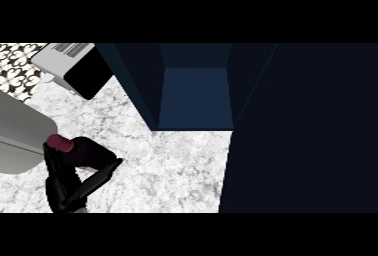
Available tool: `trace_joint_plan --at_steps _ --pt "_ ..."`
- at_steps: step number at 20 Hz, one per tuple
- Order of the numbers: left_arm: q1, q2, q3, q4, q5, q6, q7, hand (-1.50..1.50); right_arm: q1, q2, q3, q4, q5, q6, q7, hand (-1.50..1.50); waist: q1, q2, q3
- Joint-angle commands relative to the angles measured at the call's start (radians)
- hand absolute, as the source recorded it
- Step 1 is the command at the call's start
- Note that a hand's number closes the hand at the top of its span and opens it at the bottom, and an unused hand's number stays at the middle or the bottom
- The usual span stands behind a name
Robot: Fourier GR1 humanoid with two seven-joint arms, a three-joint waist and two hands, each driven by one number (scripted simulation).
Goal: Pick up the wine, place it into the cabinet and close the cabinet
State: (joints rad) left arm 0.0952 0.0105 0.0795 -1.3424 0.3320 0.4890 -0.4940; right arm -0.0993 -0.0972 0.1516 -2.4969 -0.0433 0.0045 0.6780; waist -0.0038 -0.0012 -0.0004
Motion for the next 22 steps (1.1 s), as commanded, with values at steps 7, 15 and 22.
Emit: trace_joint_plan --at_steps 7,15,22 --pt "-0.108 -0.005 0.075 0.222 0.041 -0.077 -0.100 -1.50 0.085 -0.034 -0.053 -0.145 -0.083 0.049 -0.005 -1.50 -0.006 0.001 0.000" --pt "-0.158 -0.004 0.097 0.308 0.072 -0.107 -0.147 -1.50 -0.015 -0.012 -0.023 -0.147 -0.029 -0.009 0.091 -1.50 -0.003 0.001 0.000" --pt "-0.188 0.002 0.100 0.335 0.114 -0.222 -0.166 1.50 0.050 0.021 0.051 -0.161 0.018 -0.017 0.066 -1.50 -0.007 -0.001 0.000"
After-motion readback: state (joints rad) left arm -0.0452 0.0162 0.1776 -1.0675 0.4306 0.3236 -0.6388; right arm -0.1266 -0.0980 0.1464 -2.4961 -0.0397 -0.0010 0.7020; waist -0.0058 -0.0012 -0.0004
